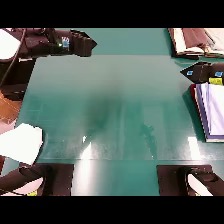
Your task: Fold the shirts.
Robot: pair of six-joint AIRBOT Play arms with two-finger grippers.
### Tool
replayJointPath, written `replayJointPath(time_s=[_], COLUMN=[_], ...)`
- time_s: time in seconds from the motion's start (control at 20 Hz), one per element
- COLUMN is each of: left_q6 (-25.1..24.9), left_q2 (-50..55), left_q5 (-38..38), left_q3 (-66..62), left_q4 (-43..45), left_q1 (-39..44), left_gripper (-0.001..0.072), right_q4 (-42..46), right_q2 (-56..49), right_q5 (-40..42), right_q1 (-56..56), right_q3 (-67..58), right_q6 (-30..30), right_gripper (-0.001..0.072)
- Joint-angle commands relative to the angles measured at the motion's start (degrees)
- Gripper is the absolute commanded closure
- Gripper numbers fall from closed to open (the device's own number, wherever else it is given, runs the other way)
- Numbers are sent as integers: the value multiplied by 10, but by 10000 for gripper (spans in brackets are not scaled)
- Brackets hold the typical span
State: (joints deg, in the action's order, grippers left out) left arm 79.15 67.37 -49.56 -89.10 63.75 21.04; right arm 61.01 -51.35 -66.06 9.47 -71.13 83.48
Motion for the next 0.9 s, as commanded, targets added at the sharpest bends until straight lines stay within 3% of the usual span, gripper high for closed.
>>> replayJointPath(time_s=[0.0, 0.1, 0.25, 0.3, 0.35, 0.4, 0.85], left_q6=[15, 35, 49, 49, 52, 66, 81], left_q2=[-38, -79, -140, -158, -173, -187, -193], left_q5=[-134, -243, -349, -373, -383, -382, -292], left_q3=[-2, 0, 51, 84, 121, 167, 526], left_q4=[96, 184, 308, 329, 334, 334, 360], left_q1=[-51, -113, -199, -227, -251, -274, -336], left_gripper=[679, 678, 676, 502, 154, 41, 44], right_q4=[0, 0, 0, 0, 0, 0, 1], right_q2=[0, 0, 0, 0, 0, 0, 0], right_q5=[-6, -5, -4, -3, 0, 2, 1], right_q1=[0, 0, 0, 0, 0, 0, 0], right_q3=[0, 0, 0, 0, 0, 0, 1], right_q6=[0, 0, 0, 0, 0, 0, 0], right_gripper=[693, 693, 693, 693, 693, 693, 693])
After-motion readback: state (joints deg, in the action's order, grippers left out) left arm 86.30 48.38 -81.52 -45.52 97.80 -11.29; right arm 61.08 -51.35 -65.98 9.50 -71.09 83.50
